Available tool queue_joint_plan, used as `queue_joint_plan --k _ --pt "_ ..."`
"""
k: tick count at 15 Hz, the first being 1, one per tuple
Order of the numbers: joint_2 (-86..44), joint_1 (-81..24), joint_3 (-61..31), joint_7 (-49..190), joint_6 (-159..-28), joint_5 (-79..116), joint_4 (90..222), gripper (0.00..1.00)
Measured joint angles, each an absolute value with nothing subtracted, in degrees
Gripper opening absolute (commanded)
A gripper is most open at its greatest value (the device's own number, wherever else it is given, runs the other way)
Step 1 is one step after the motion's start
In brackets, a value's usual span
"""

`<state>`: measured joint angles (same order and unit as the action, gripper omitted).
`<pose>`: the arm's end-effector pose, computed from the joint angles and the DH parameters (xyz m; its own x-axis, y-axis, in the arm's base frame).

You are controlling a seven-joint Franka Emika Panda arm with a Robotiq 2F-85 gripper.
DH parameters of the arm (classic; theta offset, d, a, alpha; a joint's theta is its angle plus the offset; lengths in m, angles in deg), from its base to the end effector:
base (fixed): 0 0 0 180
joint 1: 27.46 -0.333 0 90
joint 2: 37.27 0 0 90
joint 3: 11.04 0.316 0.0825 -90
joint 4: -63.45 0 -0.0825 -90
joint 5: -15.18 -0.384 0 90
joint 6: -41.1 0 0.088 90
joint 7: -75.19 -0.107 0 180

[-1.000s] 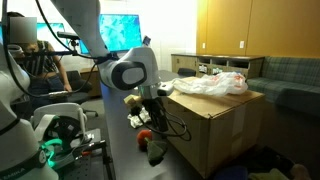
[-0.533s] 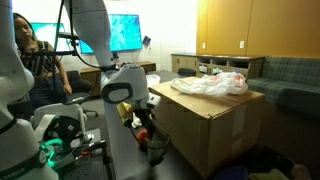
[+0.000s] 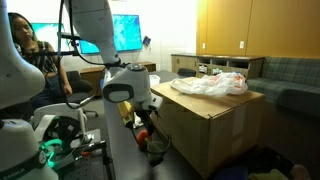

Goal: Put all the objects from the box on the table, and then put all the objects that were on the table on the box

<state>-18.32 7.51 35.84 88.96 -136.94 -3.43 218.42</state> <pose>0.4038 0.0858 0.1698 0.9876 0.0553 0.1467 0.0925 -0.9610 -0.2607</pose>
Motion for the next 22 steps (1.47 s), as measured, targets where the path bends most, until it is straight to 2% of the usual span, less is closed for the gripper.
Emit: queue_joint_plan --k 4,13,22 --pt "-18.01 11.85 37.07 90.54 -133.11 -3.34 218.31 1.00" --pt "-18.09 9.80 34.29 90.60 -127.05 -0.40 216.86 1.00" --pt "-17.63 -5.02 23.67 91.67 -123.44 -0.23 212.17 1.00"
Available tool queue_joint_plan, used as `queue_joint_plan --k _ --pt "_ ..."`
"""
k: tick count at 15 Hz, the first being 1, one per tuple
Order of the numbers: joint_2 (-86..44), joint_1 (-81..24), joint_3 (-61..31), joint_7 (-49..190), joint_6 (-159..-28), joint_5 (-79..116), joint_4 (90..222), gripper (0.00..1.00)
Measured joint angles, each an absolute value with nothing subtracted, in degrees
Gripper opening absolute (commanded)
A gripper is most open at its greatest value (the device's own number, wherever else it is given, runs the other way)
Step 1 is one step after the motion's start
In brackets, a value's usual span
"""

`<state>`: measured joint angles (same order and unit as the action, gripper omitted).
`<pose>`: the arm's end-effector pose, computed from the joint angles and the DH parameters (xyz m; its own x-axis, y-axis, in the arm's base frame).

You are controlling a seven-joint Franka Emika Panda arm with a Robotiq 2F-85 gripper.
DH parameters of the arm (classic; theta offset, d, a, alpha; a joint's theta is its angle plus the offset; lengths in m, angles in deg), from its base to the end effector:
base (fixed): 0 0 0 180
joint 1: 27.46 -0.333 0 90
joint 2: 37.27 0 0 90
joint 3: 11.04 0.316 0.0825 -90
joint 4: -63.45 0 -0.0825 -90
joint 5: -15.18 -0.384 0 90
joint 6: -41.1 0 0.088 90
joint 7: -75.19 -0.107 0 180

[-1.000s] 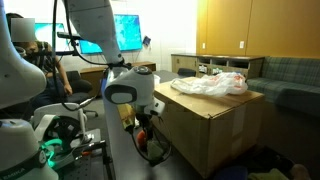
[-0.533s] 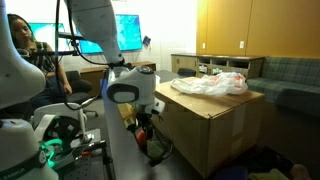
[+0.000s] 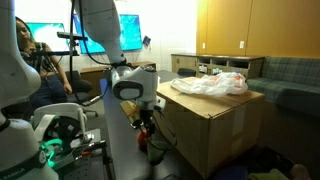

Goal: Put all the objects from the box on the table, and then put all the objects that were on the table on the box

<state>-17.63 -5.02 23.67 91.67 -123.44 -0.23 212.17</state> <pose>0.4207 0.0991 0.1553 0.9773 0.2118 0.0073 0.2063 -0.9432 -0.2603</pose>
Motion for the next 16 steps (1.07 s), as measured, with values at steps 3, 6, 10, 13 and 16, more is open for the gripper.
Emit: queue_joint_plan --k 3,6,10,13,16 --pt "-16.45 -9.87 20.07 91.63 -122.70 -0.23 210.95 1.00" --pt "-14.60 -14.24 16.01 91.46 -121.67 -0.23 209.52 1.00" --pt "-11.56 -17.53 12.70 91.09 -121.13 -0.23 207.53 1.00" --pt "-9.93 -19.77 10.12 89.03 -121.18 -0.23 205.99 1.00" --pt "-8.98 -22.95 7.10 85.34 -121.18 -0.11 204.64 0.73"
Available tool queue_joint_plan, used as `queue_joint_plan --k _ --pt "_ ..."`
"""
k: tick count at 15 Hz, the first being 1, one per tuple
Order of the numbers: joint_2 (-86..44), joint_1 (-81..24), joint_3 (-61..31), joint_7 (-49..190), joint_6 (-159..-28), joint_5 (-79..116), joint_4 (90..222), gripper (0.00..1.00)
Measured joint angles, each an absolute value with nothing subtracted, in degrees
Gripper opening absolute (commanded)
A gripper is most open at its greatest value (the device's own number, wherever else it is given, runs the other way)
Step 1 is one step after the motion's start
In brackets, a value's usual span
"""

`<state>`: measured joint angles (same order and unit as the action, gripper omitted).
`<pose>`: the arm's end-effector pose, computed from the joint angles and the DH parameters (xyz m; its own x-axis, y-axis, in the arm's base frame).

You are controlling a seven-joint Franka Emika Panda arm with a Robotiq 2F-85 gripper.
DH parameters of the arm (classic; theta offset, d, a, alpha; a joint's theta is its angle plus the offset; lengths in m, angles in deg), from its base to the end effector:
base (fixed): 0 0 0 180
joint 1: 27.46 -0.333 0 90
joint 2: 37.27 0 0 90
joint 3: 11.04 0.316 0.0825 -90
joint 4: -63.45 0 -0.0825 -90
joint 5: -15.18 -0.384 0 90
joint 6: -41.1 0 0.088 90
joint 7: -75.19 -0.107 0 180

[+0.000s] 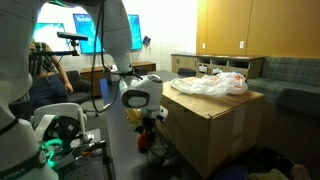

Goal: Put all the objects from the box on the table, and then put all the objects that were on the table on the box

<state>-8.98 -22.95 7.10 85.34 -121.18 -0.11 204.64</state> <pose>0.4373 0.1108 0.1021 0.9841 0.1388 -0.1105 0.1122 -0.9694 -0.2182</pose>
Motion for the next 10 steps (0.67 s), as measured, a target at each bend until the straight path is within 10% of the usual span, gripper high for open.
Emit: queue_joint_plan --k 10 --pt "-8.79 -26.77 3.31 79.67 -121.16 0.29 203.53 0.11"
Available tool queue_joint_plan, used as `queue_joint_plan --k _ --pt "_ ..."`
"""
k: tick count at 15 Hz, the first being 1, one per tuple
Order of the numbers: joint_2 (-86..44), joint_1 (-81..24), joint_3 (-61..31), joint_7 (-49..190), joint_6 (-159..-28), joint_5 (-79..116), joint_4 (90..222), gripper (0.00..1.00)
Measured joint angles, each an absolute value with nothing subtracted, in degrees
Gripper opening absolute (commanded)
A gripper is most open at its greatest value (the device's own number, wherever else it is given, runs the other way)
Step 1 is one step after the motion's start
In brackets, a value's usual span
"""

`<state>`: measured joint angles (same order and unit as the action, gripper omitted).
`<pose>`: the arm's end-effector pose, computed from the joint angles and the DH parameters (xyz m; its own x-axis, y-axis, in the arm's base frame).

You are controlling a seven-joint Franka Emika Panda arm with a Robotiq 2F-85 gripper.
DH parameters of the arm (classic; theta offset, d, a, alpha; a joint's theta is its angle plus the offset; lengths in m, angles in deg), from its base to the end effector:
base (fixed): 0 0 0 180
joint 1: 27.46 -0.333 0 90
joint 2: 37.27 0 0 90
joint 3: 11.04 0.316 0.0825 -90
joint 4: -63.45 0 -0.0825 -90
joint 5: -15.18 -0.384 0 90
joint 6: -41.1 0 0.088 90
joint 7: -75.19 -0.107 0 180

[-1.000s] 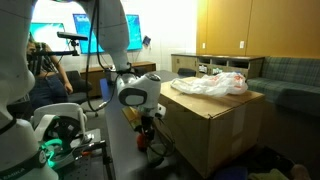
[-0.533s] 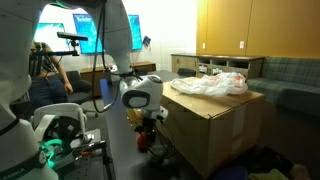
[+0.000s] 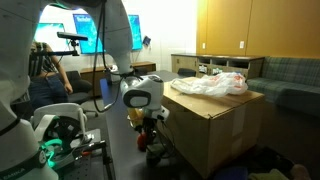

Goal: Put all the objects from the box on the table, and then put all the objects that were on the table on the box

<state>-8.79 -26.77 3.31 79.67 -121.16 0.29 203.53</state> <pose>0.4444 0.1090 0.1011 0.9917 0.0514 -0.1181 0.0298 -0.9836 -0.1779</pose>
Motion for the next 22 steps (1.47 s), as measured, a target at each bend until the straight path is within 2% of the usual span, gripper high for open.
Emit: queue_joint_plan --k 8,16,22 --pt "-15.01 -28.10 0.44 78.26 -120.42 3.03 207.31 0.12" --pt "-37.59 -27.07 -3.99 76.89 -107.51 3.94 216.43 0.11" --pt "-53.92 -23.95 -9.74 68.78 -102.44 11.61 216.59 0.11"
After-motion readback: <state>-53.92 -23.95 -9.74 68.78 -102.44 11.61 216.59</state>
